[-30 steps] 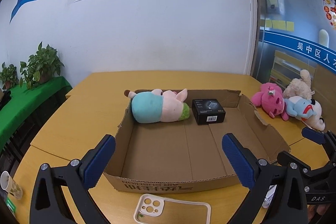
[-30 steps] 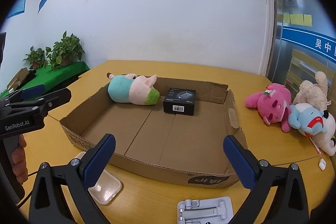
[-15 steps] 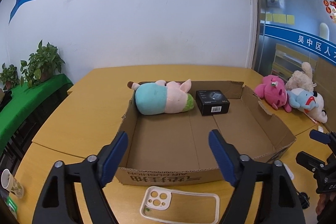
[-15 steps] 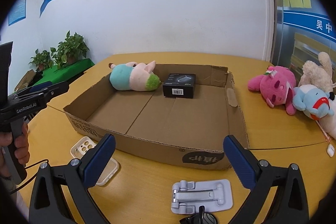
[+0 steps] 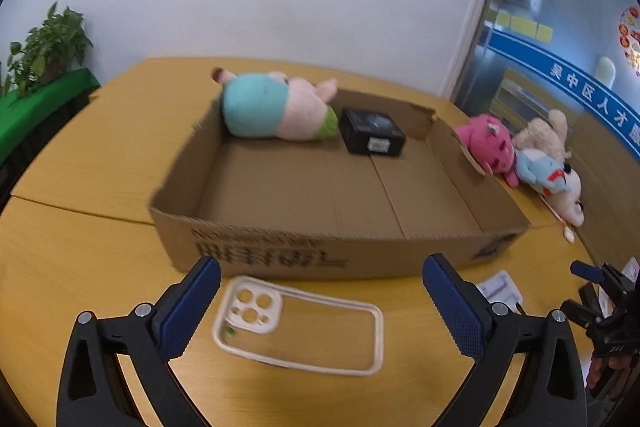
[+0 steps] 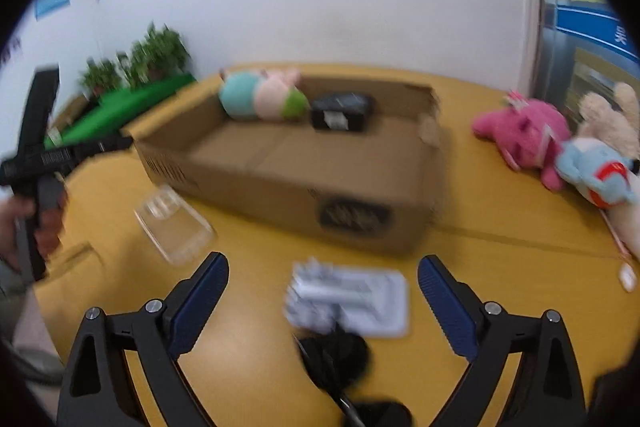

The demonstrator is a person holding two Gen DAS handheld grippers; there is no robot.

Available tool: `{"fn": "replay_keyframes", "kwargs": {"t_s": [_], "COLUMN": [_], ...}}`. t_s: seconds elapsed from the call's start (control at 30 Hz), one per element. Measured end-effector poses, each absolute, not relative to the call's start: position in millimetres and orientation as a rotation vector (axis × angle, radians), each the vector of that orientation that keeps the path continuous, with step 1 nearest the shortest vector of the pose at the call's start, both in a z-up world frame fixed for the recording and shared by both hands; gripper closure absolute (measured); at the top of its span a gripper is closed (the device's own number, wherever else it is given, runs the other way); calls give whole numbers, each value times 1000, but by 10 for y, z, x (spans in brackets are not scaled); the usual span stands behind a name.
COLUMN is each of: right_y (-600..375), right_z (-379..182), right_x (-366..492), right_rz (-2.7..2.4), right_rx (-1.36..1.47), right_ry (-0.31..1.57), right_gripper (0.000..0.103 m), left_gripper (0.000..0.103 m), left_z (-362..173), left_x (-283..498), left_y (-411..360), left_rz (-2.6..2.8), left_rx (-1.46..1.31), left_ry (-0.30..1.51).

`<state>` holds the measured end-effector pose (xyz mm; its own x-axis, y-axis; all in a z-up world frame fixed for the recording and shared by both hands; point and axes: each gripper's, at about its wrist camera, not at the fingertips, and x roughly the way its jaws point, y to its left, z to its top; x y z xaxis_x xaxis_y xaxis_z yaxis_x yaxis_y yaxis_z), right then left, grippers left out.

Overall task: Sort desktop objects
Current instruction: 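Close the right tool on the black sunglasses and lift them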

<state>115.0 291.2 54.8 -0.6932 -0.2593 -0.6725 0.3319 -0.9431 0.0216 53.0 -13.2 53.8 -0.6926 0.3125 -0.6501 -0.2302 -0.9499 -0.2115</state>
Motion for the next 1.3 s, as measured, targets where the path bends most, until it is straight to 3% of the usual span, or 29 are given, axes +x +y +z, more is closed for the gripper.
{"fn": "replay_keyframes", "kwargs": {"t_s": [0.33, 0.5, 0.63, 0.7, 1.0, 1.07, 1.17, 1.23, 1.3], "right_y": [3385, 3123, 2842, 2676, 2152, 2047, 1924, 1912, 1914], "right_z": [-219, -250, -213, -199, -196, -193, -191, -183, -152], "right_x": [1503, 1527, 1577, 1603, 1688, 1683, 1680, 1693, 1719], "right_rz": [-2476, -2452, -2404, -2385, -2396, -2394, -2400, -2374, -2360], "right_rx": [1406, 1391, 1377, 1370, 1338, 1327, 1318, 1299, 1274], "right_ry": [79, 82, 101, 98, 83, 93, 92, 53, 29], "right_gripper": [9, 27, 39, 52, 55, 56, 56, 54, 45], "left_gripper": [1, 2, 2, 2, 7, 19, 25, 25, 25], "left_z": [298, 245, 177, 140, 88, 77, 61, 59, 59], "left_x": [569, 618, 617, 605, 683, 699, 741, 779, 816], "left_y": [343, 386, 364, 383, 496, 491, 444, 389, 321], "left_rz": [2443, 2424, 2358, 2317, 2276, 2260, 2236, 2245, 2252], "left_rx": [-1119, -1156, -1204, -1224, -1259, -1281, -1314, -1322, -1335], "left_ry": [-144, -114, -204, -232, -199, -189, -194, -201, -210]}}
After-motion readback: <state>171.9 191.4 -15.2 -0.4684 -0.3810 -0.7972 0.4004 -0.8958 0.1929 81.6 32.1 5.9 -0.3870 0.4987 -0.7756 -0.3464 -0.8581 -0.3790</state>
